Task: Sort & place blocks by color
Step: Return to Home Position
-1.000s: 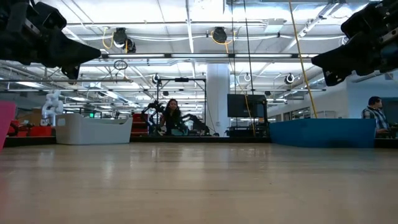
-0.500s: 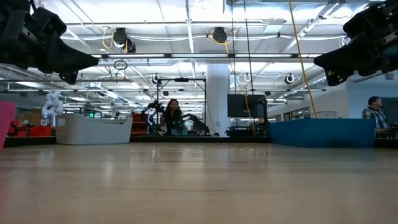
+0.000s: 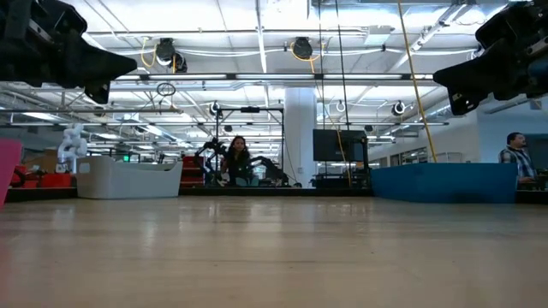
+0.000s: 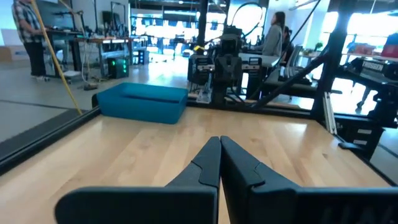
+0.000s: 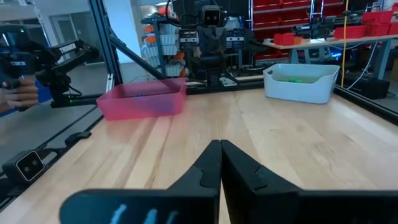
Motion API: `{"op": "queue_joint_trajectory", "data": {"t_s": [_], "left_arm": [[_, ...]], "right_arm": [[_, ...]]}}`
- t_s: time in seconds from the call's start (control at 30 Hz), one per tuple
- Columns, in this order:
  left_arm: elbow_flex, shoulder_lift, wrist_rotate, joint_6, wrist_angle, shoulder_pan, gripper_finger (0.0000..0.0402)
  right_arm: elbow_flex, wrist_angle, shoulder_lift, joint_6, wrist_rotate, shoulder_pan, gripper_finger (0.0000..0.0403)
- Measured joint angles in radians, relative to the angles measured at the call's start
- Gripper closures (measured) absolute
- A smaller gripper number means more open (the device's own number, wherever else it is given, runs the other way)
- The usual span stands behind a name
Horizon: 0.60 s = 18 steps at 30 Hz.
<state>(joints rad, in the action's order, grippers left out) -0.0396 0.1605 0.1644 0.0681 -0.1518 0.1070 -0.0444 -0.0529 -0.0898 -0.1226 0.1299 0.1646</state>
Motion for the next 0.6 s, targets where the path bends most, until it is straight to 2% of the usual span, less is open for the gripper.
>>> {"op": "queue_joint_trajectory", "data": {"t_s": [0.2,0.6], "left_arm": [[0.03,0.011,-0.01,0.01,-0.053,0.0,0.0396],[0.03,0.011,-0.006,-0.007,0.002,0.0,0.0396]], "right_arm": [[0.001,0.022,0.0,-0.011,0.001,0.0,0.0403],[0.029,-0.003,0.001,-0.005,0.009,0.0,0.0403]]}}
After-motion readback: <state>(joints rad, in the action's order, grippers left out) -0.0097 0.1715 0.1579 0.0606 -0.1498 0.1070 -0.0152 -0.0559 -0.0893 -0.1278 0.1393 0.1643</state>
